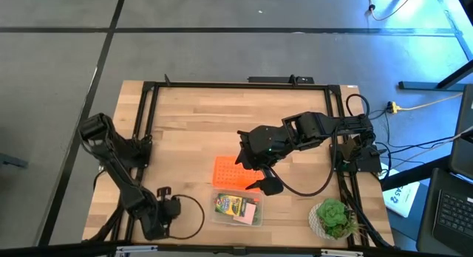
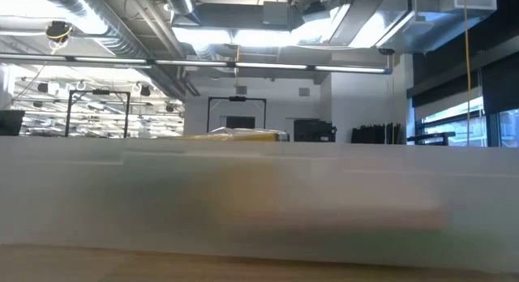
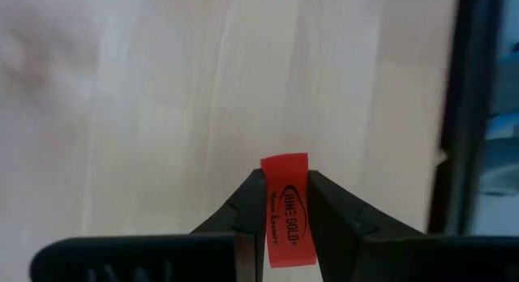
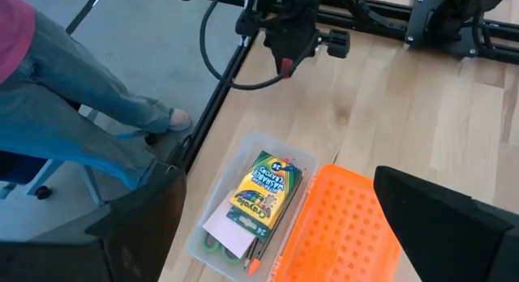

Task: Pack school essentials
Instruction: Put the red eraser into the orange supply box

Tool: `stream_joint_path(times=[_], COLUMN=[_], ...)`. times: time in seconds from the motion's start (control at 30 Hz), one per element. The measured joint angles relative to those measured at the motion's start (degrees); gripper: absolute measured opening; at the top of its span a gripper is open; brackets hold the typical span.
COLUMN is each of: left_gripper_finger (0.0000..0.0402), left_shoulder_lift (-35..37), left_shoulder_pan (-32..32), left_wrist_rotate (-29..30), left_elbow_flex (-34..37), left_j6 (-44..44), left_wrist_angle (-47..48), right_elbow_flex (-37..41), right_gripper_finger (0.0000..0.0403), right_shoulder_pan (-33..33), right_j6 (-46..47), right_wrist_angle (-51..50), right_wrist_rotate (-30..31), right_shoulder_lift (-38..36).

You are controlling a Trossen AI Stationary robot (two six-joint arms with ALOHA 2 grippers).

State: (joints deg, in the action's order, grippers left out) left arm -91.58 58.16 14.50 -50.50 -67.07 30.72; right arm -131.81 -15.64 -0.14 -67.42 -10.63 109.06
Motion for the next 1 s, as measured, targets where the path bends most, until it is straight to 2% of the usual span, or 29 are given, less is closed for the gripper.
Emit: stream_joint_path(times=[0.2, 0.43, 0.63, 0.77, 1.0], left_gripper_finger=[0.0063, 0.0063, 0.0063, 0.0063, 0.0063], left_shoulder_lift=[5.9, 12.9, 13.1, 13.0, 10.2], left_shoulder_pan=[-3.9, -12.9, -20.7, -24.7, -26.3], left_wrist_rotate=[0.5, 1.0, 0.2, -1.8, -3.0], left_elbow_flex=[0.0, -0.1, -0.2, -0.2, -0.2], left_j6=[4.6, 16.7, 31.2, 36.3, 43.7], left_wrist_angle=[0.5, -0.1, -8.7, -13.6, -19.7], right_elbow_flex=[0.0, 0.0, 0.0, 0.0, 0.0], right_gripper_finger=[0.0399, 0.0399, 0.0399, 0.0399, 0.0399], right_shoulder_pan=[0.0, 0.0, 0.1, 0.4, 1.0], right_j6=[0.1, 0.1, 0.0, 0.1, 0.0], right_wrist_angle=[-0.2, -0.3, -1.6, -1.7, -1.7], right_wrist_rotate=[0.0, 0.0, 0.0, 0.0, 2.7], right_shoulder_lift=[0.0, 0.0, 0.0, 0.0, 0.0])
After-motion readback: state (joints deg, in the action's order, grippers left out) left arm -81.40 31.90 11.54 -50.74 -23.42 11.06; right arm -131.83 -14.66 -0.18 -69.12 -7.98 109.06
